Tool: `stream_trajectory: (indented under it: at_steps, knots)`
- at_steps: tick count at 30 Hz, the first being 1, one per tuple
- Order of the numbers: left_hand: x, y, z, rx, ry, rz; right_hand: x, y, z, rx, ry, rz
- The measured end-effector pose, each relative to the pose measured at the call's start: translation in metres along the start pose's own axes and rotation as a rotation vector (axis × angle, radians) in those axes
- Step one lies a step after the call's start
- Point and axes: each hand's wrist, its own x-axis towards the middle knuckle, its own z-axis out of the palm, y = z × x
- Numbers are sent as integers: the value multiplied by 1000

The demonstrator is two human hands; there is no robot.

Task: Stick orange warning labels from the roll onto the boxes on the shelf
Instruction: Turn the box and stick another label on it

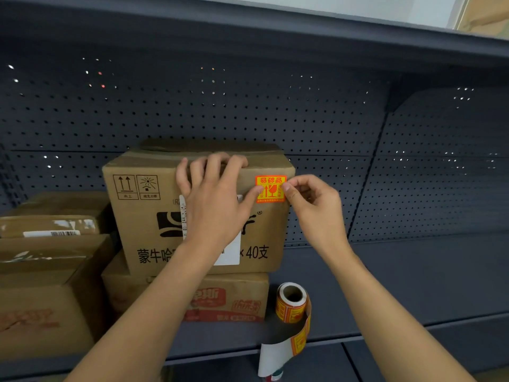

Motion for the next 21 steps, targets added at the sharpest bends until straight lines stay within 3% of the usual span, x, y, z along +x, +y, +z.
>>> stream_trajectory:
  at_steps: [7,12,21]
  knots:
    - [2,5,2,-31,25,-52,-4,0,0,-116,51,-78]
    - [2,5,5,-36,53,-61,-1,0,-3,-74,113,-50]
    - [0,1,9,-27,84,-29,16,7,-3,-170,31,-148]
